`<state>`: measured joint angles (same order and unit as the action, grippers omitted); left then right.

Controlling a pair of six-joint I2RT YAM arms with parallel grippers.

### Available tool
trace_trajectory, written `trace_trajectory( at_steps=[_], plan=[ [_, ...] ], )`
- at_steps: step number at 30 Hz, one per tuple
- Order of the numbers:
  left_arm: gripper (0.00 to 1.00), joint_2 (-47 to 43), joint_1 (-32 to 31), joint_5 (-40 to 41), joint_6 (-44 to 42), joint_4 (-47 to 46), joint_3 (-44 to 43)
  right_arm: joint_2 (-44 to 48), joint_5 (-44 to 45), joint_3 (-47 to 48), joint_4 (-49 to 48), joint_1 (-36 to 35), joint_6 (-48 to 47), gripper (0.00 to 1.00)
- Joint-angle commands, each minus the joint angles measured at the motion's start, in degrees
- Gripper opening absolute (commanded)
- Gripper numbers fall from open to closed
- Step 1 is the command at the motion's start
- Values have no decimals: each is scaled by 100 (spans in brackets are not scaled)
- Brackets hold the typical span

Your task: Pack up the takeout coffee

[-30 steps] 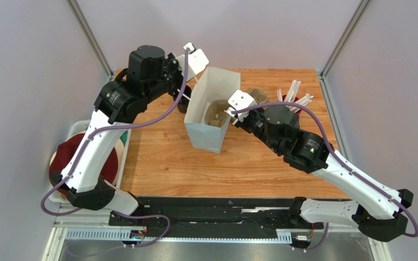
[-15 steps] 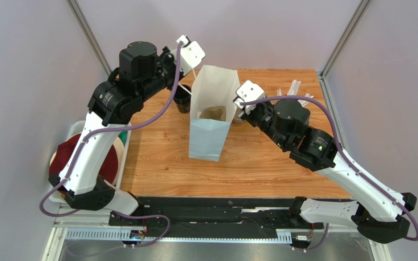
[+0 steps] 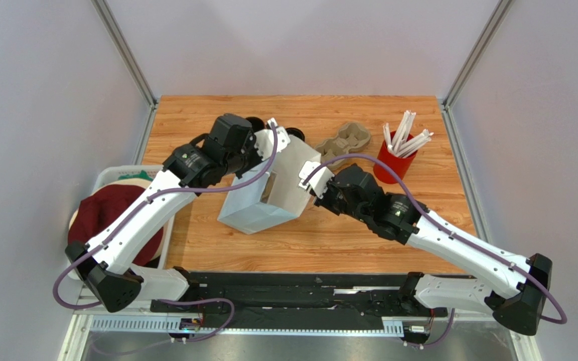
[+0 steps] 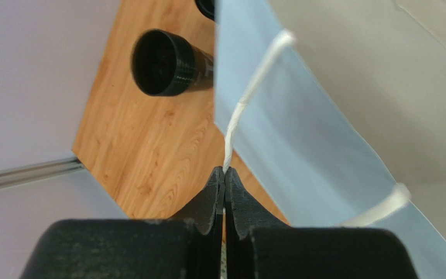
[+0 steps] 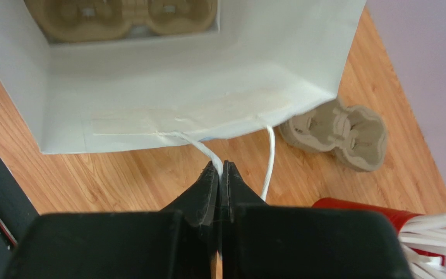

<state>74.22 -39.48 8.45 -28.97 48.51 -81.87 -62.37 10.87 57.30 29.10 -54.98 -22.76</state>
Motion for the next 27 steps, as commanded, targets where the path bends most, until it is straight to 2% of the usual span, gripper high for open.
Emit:
trace_trajectory(
  at_steps=[1,6,14,19,27],
  plan=[
    [0,-311,90,34,155,-448,-1093,374,-42,984,-265,14,9,0],
    [0,-109,99,-10,32,-228,-2278,392,116,1844,-28,14,-105,0],
    [0,76,99,-185,40,-132,-3116,497,468,2365,60,49,-272,0],
    [0,-21,90,-282,181,-149,-2476,656,293,1988,17,145,-193,0],
    [0,-276,108,-405,313,-359,-877,753,-32,522,-142,172,35,0]
  ],
)
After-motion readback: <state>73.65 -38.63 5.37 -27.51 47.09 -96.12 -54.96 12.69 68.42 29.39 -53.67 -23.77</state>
